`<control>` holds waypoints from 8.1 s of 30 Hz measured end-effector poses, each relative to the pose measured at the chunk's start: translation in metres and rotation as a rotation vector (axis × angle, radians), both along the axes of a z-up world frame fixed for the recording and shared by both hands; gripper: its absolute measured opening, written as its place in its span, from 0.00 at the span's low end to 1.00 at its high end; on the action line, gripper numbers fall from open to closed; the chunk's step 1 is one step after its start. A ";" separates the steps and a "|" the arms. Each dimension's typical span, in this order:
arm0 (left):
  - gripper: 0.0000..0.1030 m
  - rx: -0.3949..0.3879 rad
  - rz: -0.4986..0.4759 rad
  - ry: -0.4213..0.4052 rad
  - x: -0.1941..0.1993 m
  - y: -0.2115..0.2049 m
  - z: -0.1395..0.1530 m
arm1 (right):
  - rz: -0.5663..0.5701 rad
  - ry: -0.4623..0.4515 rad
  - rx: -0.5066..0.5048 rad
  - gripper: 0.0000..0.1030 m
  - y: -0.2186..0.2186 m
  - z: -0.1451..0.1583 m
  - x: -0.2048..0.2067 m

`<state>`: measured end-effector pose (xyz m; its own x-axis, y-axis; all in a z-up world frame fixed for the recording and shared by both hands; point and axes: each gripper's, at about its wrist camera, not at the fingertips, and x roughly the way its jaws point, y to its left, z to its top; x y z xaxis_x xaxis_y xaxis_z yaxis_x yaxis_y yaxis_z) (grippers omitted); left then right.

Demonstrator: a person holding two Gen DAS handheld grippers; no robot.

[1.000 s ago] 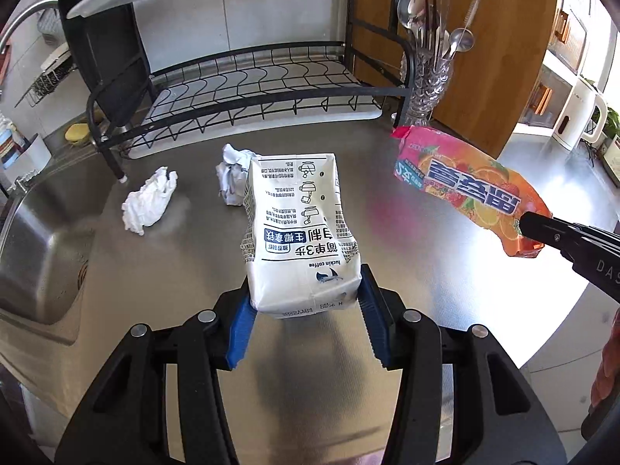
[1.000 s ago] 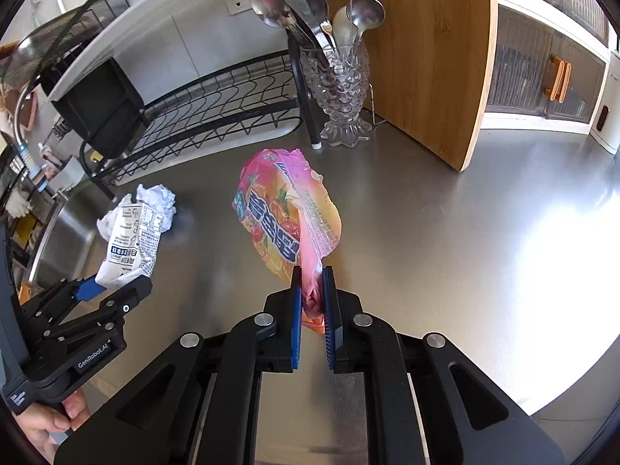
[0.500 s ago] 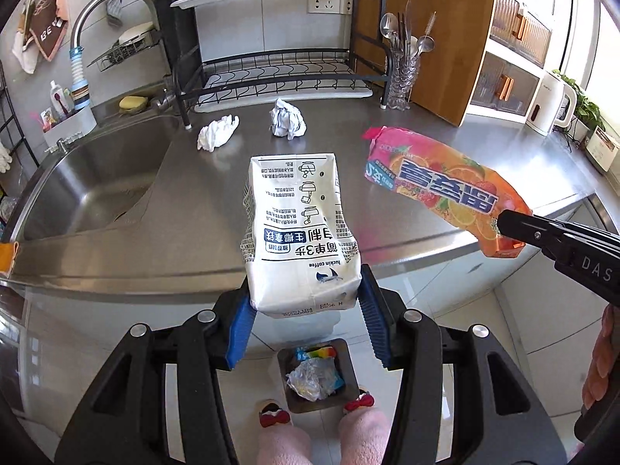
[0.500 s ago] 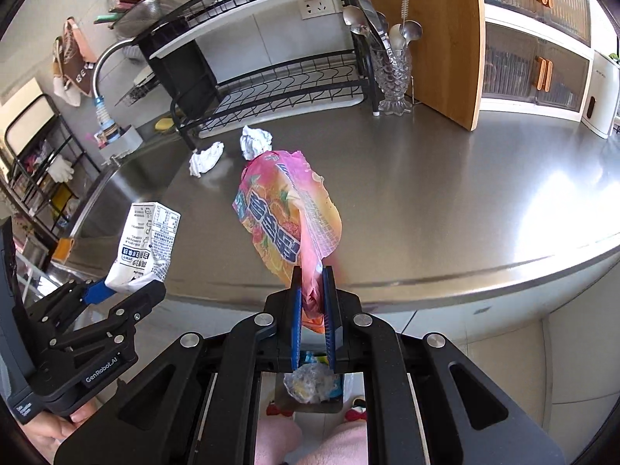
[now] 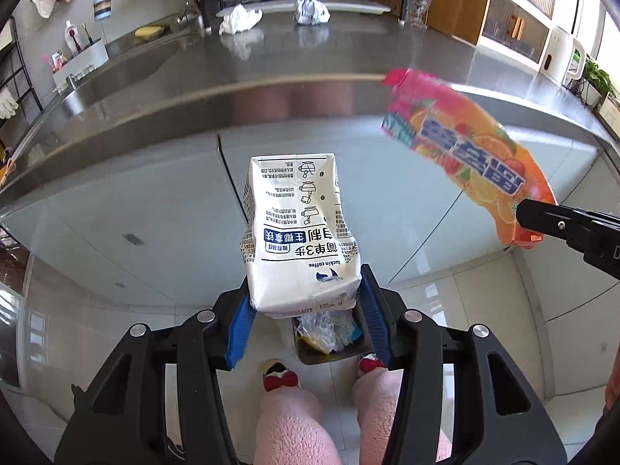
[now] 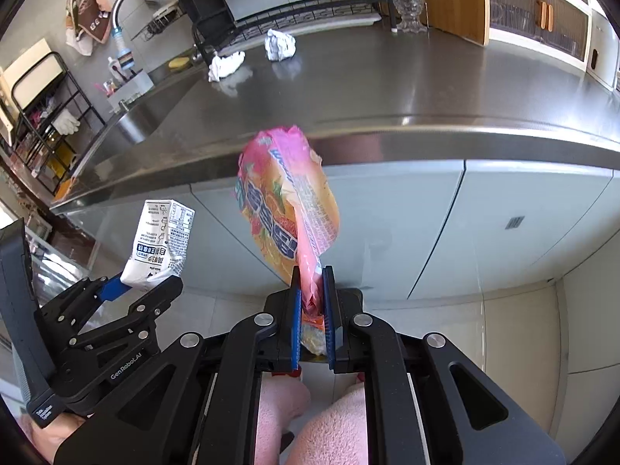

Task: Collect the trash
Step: 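Carry the milk carton and pink wrapper down over the trash bin, then open both tools to drop the carton and wrapper into the bin, then raise both tools back toward the counter tissues, then grasp a white tissue with left tool while right tool grasps the other tissue, then carry both crumpled tissues down over the trash bin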

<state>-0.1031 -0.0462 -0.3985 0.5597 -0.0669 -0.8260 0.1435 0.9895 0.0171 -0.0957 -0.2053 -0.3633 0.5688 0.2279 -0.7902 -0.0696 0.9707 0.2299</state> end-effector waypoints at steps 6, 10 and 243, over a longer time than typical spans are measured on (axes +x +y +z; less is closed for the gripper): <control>0.46 -0.015 0.021 0.060 -0.009 0.014 -0.067 | -0.014 0.117 0.029 0.11 0.007 -0.080 -0.002; 0.46 -0.015 0.014 0.099 -0.012 0.016 -0.107 | -0.020 0.206 0.051 0.11 0.015 -0.134 -0.001; 0.02 -0.051 0.026 0.302 0.070 0.011 -0.294 | 0.004 0.309 -0.091 0.17 0.055 -0.300 0.072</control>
<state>-0.0333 -0.0357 -0.6929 0.2918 -0.1016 -0.9511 0.1093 0.9914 -0.0724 -0.0242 -0.1499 -0.6631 0.2983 0.1497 -0.9427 -0.0139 0.9882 0.1525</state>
